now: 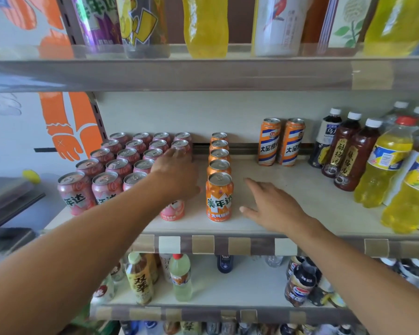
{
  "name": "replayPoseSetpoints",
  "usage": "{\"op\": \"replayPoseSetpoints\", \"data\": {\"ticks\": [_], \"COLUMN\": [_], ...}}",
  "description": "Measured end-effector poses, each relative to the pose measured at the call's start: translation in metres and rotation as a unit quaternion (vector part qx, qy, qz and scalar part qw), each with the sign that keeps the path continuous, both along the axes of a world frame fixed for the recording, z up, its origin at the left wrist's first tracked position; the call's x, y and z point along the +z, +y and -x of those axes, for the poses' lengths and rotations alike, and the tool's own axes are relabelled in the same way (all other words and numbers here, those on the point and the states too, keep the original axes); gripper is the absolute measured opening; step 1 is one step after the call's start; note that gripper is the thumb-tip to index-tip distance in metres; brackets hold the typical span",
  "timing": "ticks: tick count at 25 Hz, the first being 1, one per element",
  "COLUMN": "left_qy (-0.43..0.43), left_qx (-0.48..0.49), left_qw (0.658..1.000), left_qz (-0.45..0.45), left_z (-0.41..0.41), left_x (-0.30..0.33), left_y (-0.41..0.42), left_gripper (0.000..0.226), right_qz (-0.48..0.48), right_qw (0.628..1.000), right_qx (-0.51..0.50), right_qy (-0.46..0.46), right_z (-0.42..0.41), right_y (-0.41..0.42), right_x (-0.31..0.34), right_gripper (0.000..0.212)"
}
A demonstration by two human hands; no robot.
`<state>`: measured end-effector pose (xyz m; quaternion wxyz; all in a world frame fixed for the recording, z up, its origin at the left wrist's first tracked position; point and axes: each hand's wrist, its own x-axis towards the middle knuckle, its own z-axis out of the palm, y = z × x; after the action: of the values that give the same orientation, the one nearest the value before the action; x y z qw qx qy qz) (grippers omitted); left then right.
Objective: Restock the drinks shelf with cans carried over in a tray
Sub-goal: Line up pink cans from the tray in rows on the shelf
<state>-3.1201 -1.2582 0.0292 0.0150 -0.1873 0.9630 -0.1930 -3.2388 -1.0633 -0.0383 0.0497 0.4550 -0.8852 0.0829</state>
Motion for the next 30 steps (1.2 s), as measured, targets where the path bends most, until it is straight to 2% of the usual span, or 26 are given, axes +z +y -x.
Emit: {"op": "replayPoseSetpoints", "data": {"ticks": [2, 4, 8, 13, 16, 20, 25, 30], "left_qy": [0.112, 0.196, 0.237, 0.206, 0.182, 0.132, 0.088, 0.021], "left_qx": [-0.051, -0.110, -0.200, -0.248, -0.276, -0.316, -0.330, -0.280], "left_qw": [0.992, 0.974, 0.950, 0.940, 0.934, 0.929, 0.925, 0.939], "left_qz": [-0.007, -0.022, -0.046, -0.108, -0.133, -0.142, -0.166, -0.197], "left_z": [-0.023, -0.045, -0.072, -0.082, -0.088, -0.094, -0.092, -0.082], "left_x": [0.003, -0.006, -0.042, -0.085, -0.112, -0.159, -0.226, -0.309], "left_y": [0.020, 0.043, 0.074, 0.090, 0.100, 0.122, 0.155, 0.192], "left_gripper": [0.050, 0.037, 0.028, 0.027, 0.038, 0.039, 0.034, 0.048], "right_qz": [0.033, 0.069, 0.089, 0.120, 0.082, 0.038, 0.020, -0.019], "right_qw": [0.998, 0.995, 0.993, 0.984, 0.983, 0.980, 0.976, 0.976], "right_qx": [-0.011, -0.007, -0.008, -0.061, -0.104, -0.166, -0.212, -0.213], "right_qy": [0.057, 0.074, 0.081, 0.117, 0.124, 0.106, 0.049, -0.043], "right_z": [-0.006, -0.016, -0.045, -0.097, -0.133, -0.170, -0.191, -0.197], "right_y": [0.011, 0.021, 0.049, 0.094, 0.119, 0.154, 0.196, 0.236], "right_x": [-0.007, -0.017, -0.036, -0.062, -0.083, -0.133, -0.212, -0.315], "right_gripper": [0.062, 0.058, 0.052, 0.041, 0.047, 0.041, 0.041, 0.043]}}
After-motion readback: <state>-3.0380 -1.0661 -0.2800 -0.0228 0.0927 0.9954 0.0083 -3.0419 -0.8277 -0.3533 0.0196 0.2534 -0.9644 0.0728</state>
